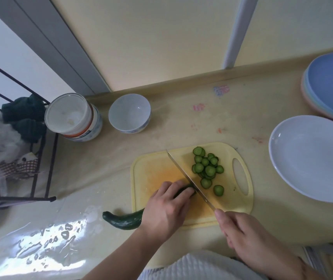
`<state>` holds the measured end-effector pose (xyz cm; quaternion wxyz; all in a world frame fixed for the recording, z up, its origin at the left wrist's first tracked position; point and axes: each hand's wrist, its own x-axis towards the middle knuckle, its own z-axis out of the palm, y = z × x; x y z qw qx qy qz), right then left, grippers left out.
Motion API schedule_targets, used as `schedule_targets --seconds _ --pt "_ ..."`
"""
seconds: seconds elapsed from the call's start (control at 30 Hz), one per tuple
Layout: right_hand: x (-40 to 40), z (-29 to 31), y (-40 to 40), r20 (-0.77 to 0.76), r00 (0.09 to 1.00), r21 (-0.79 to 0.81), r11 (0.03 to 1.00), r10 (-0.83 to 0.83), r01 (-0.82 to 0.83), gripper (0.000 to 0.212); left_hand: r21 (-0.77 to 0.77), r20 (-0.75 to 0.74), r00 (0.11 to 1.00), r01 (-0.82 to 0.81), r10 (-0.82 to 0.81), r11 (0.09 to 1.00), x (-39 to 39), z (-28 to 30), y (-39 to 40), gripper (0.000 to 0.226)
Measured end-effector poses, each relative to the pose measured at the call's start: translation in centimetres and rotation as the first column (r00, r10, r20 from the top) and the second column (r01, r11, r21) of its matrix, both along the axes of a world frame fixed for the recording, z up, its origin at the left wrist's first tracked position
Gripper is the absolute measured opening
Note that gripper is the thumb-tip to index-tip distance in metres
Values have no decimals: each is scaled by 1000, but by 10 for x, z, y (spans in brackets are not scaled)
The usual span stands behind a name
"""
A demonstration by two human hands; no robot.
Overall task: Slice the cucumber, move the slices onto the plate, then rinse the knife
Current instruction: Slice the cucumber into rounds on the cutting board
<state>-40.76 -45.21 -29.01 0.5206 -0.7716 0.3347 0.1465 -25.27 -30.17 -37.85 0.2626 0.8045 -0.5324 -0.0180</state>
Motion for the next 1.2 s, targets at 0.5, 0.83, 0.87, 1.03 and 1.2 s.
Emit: schedule_targets --seconds 0.5,0.83,0.87,1.03,1.2 --pt "5 6 3 -25 1000 23 1000 -11 11 72 -10 -27 1000 -13 13 1000 0 0 -2 22" --pt "17 -34 1 -12 997 24 997 -72 72 79 -22 25 999 -23 24 999 2 0 -1 23" --pt "18 -34 -2 -24 996 46 995 -88 89 75 -29 32 999 -36 37 999 3 1 -1 23" --pt "26 -28 -8 -37 995 123 988 -93 96 65 -43 26 993 -114 115 993 15 4 -6 23" --pt "25 -15 -5 17 1000 49 999 -22 22 73 -43 13 996 -87 87 995 16 2 -5 21"
